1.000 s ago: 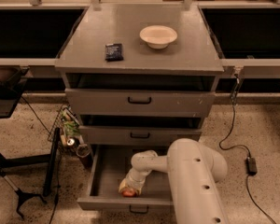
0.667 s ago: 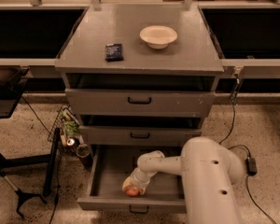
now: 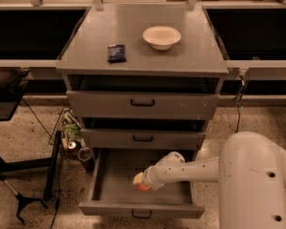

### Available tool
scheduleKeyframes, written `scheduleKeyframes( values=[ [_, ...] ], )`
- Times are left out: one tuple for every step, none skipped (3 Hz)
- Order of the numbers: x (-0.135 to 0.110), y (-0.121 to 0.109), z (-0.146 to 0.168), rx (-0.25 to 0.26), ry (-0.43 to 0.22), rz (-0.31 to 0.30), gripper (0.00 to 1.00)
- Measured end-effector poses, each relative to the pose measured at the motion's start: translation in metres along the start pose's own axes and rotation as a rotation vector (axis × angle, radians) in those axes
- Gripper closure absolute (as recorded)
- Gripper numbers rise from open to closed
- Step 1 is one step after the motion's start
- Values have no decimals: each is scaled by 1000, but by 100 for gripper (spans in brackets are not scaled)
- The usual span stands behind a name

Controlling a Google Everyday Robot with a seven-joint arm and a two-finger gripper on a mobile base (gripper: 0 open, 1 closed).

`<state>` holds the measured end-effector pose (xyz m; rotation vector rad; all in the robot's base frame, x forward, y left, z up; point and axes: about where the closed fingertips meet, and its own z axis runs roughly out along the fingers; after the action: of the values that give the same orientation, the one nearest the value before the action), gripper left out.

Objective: Pick apple from bottom drawer and place on counter

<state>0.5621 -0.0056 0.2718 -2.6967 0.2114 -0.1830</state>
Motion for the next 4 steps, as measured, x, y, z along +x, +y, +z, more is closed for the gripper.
scheduleKeyframes(
  values=[
    [-11, 7, -58, -21, 67, -24, 100],
    [-22, 10, -117, -72, 110, -29, 100],
    [-23, 9, -172, -169, 127, -67, 100],
    [-13, -5, -232, -269, 114, -126, 100]
  ],
)
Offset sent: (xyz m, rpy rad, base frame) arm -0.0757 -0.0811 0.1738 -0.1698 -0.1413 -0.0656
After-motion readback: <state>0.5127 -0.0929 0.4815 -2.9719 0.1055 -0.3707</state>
